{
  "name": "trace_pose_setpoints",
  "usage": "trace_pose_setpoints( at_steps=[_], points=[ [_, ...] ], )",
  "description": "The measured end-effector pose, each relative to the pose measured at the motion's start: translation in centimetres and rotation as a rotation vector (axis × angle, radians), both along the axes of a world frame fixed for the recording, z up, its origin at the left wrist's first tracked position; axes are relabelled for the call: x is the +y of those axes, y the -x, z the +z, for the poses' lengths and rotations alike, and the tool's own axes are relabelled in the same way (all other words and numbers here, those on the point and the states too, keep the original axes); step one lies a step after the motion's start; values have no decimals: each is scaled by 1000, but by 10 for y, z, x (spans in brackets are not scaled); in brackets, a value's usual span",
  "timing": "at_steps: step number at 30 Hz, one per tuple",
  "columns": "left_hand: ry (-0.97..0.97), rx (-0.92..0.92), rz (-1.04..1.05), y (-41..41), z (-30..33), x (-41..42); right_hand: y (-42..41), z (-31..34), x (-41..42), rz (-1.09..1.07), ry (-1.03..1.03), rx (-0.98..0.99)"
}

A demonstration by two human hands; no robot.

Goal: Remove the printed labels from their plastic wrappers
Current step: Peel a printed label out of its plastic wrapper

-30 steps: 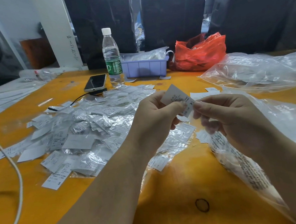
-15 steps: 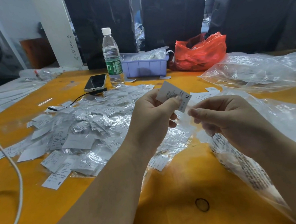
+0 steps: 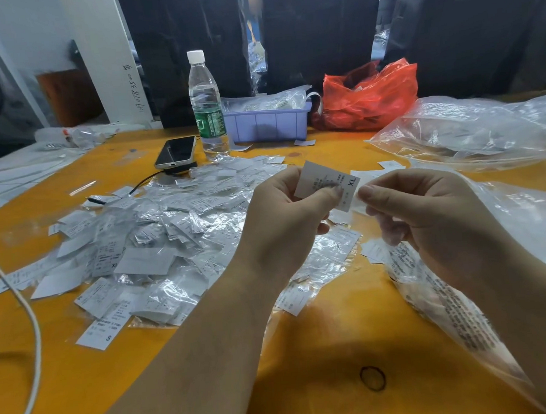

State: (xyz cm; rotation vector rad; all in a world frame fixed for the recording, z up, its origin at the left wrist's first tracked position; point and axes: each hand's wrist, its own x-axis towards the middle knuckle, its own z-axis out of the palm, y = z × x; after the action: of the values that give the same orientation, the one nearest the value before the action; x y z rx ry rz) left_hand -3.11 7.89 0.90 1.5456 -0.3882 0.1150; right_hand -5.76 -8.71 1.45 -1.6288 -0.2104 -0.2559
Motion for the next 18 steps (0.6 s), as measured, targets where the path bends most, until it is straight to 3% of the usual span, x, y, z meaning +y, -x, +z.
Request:
trace_pose_setpoints(
  at_steps=[18],
  points=[
    [53,22,107,-1,2,2,0,0,0,58,28,10]
  ],
)
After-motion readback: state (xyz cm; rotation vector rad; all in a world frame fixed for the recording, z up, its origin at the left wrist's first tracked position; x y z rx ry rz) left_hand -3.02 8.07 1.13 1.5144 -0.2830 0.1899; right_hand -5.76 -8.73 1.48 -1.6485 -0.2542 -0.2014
